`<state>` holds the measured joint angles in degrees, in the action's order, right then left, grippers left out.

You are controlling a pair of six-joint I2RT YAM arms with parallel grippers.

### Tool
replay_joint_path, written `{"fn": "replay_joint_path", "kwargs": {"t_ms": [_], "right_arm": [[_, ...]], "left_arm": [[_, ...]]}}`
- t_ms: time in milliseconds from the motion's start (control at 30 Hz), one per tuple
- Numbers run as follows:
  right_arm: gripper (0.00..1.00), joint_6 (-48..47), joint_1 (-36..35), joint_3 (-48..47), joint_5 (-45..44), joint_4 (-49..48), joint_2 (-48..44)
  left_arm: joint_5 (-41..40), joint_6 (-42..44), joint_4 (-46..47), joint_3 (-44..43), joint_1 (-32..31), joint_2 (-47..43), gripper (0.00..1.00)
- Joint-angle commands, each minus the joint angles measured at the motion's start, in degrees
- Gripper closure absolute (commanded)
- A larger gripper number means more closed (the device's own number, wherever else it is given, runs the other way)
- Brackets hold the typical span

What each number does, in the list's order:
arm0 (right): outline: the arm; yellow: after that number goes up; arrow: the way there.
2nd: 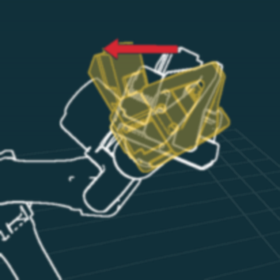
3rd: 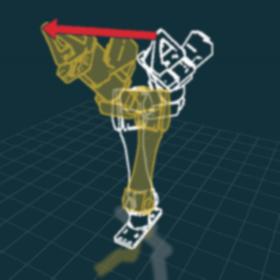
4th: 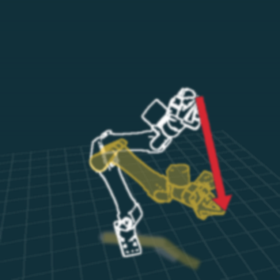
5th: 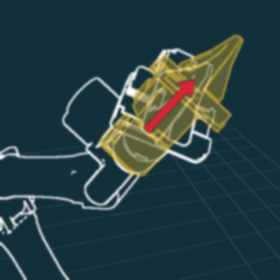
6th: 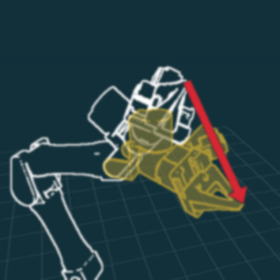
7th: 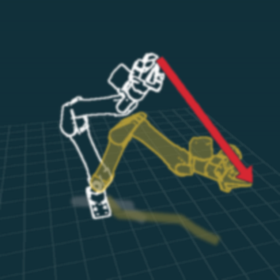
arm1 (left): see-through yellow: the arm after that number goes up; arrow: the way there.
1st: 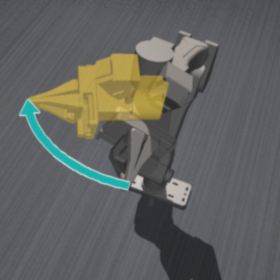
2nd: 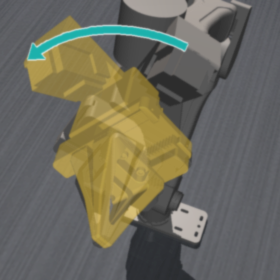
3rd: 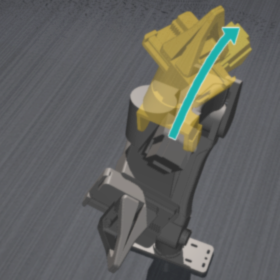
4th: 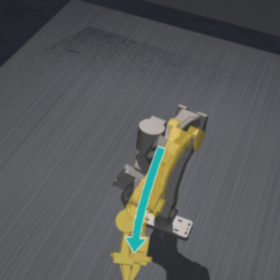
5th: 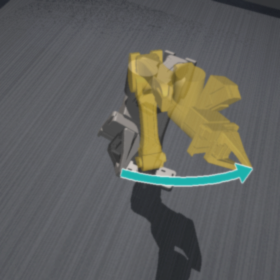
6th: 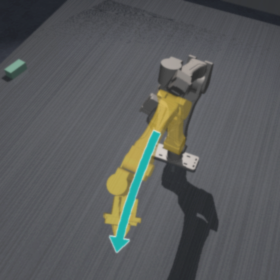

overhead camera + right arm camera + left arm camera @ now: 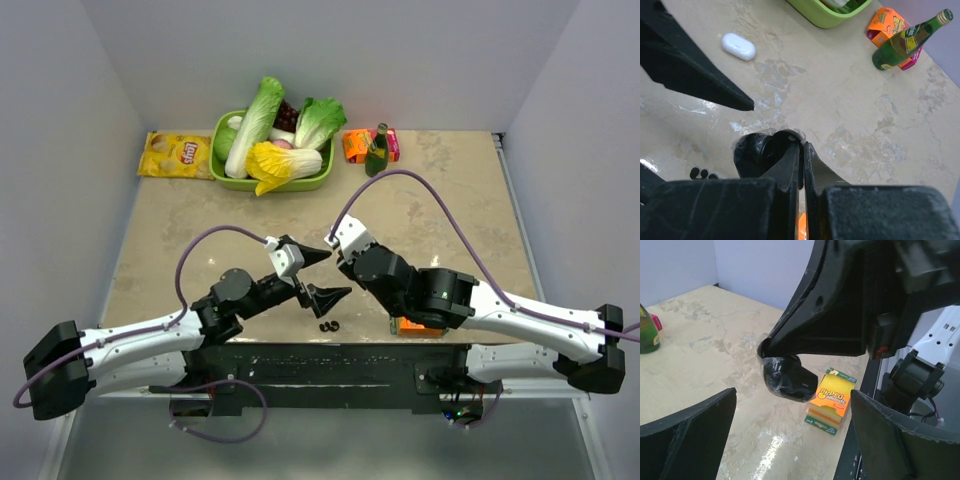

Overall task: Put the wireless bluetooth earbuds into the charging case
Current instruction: Adjust the charging case.

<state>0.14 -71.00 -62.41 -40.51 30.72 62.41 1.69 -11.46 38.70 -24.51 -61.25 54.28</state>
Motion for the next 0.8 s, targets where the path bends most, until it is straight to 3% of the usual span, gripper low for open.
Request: {"fn": "replay_joint_path", "kwargs": {"t_ms": [0,200,767], "right_arm": [[1.00,-2.7,-1.5,-2.3,-3.4,-0.2,-1.1],[1.00,-3.6,-2.6,-1.8,-3.3,-0.6,-1.2],[1.00,-4.2,-5.4,-1.6,-6.5,-0.7,0.5]], "left_arm": [[10.2,-2.9,-2.5,-3.3,4.5,2.7,0.00],[15.1,-2.8,-1.1,-3.9,6.9,3.9,0.02],[22.7,-1.0,-4.5,-9.4,8.3,9.3,0.25]]}}
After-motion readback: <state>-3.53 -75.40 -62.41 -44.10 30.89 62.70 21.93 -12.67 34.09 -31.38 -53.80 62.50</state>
